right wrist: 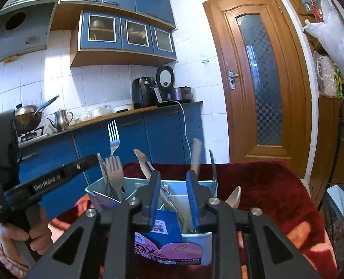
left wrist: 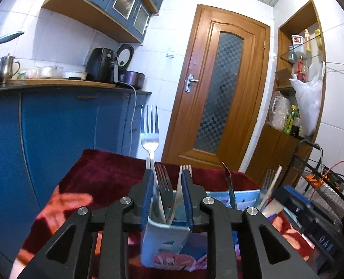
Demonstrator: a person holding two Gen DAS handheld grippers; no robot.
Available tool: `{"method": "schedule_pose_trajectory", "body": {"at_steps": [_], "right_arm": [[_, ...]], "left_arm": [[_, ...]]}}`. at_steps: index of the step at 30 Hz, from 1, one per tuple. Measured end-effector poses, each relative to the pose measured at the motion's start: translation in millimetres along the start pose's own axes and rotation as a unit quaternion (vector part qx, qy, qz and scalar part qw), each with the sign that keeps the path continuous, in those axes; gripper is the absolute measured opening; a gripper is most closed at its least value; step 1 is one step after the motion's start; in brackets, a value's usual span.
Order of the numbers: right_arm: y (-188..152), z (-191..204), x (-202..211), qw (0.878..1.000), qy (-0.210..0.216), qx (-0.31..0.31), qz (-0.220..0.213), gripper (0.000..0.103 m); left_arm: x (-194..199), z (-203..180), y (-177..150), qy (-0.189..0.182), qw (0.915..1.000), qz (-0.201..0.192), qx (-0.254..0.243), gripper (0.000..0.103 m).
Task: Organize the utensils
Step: 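Move both open tools back down to the last chopsticks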
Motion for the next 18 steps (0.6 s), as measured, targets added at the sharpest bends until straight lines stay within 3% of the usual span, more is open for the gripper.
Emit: {"method": "schedule_pose_trajectory", "body": {"at_steps": [6,18], "right_arm": [[6,-1,18,1.0,-0.005,-0.013,0.0,0.029],[-5,8,54,0.996,0.007,-0.039,0.08,0.03]], "left_arm": [[20,1,-5,0.005,0.9999,0.008,0.005,0.025],[68,1,-16,0.016,0.998,0.061,0.006,0.025]]}}
Point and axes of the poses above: each gripper's, at about its wrist camera, not at the fingertips, and x roughly against the way its jaws point, z to its left, y to its top, the point moved 3 cm from there along -x, roughly the way its jaws point, and after that the axes turned 5 degrees about -y, right-handed, at the moved point
